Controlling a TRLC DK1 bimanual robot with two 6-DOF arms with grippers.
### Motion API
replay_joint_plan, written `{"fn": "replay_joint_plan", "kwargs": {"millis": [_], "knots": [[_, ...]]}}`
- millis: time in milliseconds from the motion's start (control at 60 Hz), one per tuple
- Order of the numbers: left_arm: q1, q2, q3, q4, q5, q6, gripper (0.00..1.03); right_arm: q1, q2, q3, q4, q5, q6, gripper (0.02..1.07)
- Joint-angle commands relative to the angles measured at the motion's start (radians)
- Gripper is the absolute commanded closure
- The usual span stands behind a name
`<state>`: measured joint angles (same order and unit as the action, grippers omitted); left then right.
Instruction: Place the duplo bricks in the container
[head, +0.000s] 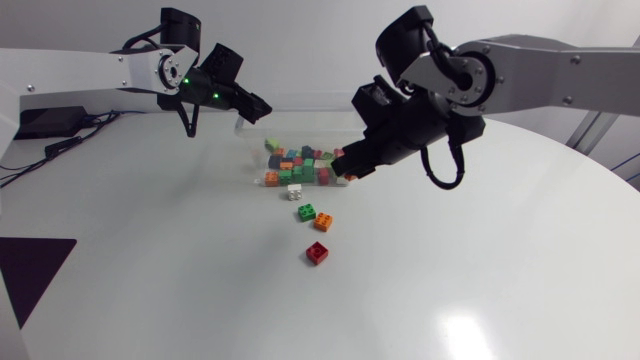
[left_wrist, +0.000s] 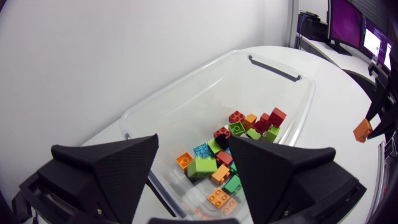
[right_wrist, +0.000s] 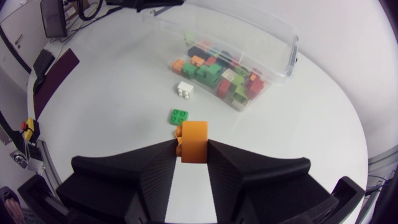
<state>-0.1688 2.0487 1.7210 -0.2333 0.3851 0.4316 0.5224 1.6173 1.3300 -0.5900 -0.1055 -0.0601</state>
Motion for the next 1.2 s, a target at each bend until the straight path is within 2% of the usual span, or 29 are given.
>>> {"fn": "replay_joint_plan", "kwargs": {"millis": [0, 233, 550, 833, 1183], "knots": [[-0.017, -0.030, 0.009, -0.041, 0.006, 0.045, 0.04, -0.019, -0.017, 0.049, 0.035, -0.005, -0.012, 0.71], [-0.041, -0.237, -0.167, -0.046, 0.008, 0.081, 0.04, -0.070, 0.030, 0.133, 0.082, -0.036, -0.012, 0.71], [-0.086, -0.444, -0.391, -0.130, 0.014, 0.160, 0.04, -0.099, 0.104, 0.193, 0.182, -0.051, -0.012, 0.71], [-0.155, -0.472, -0.557, -0.139, 0.014, 0.214, 0.04, -0.114, 0.181, 0.241, 0.254, -0.049, -0.021, 0.71], [-0.256, -0.407, -0.641, -0.143, 0.011, 0.199, 0.04, -0.125, 0.285, 0.344, 0.292, -0.053, -0.038, 0.69]]}}
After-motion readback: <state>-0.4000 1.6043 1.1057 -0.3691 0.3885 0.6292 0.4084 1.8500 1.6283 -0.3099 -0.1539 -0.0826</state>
